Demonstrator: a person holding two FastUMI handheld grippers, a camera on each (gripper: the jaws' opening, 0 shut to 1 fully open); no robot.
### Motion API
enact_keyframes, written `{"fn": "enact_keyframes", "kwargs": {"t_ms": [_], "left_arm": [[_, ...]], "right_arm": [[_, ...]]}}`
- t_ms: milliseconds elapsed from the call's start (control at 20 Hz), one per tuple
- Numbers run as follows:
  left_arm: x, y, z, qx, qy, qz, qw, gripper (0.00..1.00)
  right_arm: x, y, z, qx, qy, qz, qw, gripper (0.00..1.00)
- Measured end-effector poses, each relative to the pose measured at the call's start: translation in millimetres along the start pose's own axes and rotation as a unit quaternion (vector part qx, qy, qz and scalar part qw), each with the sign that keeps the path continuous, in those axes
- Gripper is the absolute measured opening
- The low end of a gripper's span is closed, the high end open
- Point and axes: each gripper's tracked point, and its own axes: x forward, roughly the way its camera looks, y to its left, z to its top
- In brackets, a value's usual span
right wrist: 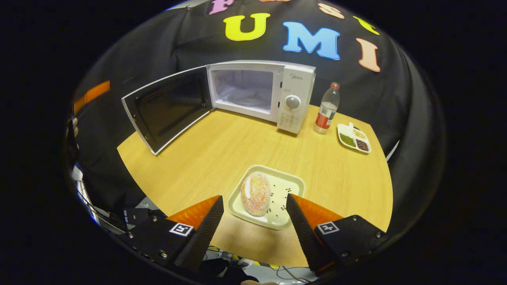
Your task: Open the microwave oven with the left hand, put the food in, and close the microwave oven.
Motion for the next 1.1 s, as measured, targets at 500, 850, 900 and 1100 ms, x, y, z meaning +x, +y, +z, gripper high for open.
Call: {"fn": "enact_keyframes", "kwargs": {"t_ms": [500, 850, 900, 1100], "left_arm": [[-2.8, -29.9, 107.8, 0.014, -0.062, -0.002, 0.998, 0.99], [23.7, -28.5, 118.0, 0.011, -0.062, -0.034, 0.997, 0.99], [28.0, -29.7, 118.6, 0.013, -0.062, -0.035, 0.997, 0.99], [34.7, -35.5, 111.9, 0.015, -0.054, -0.047, 0.997, 0.99]], "right_arm": [[76.4, -5.3, -24.2, -0.017, 0.041, 0.012, 0.999, 0.97], [82.3, -6.0, -31.2, 0.001, 0.062, 0.009, 0.998, 0.82], [84.4, -6.6, -32.3, 0.006, 0.065, 0.008, 0.998, 0.78], [84.3, -8.6, -32.4, 0.022, 0.079, 0.014, 0.997, 0.61]]}}
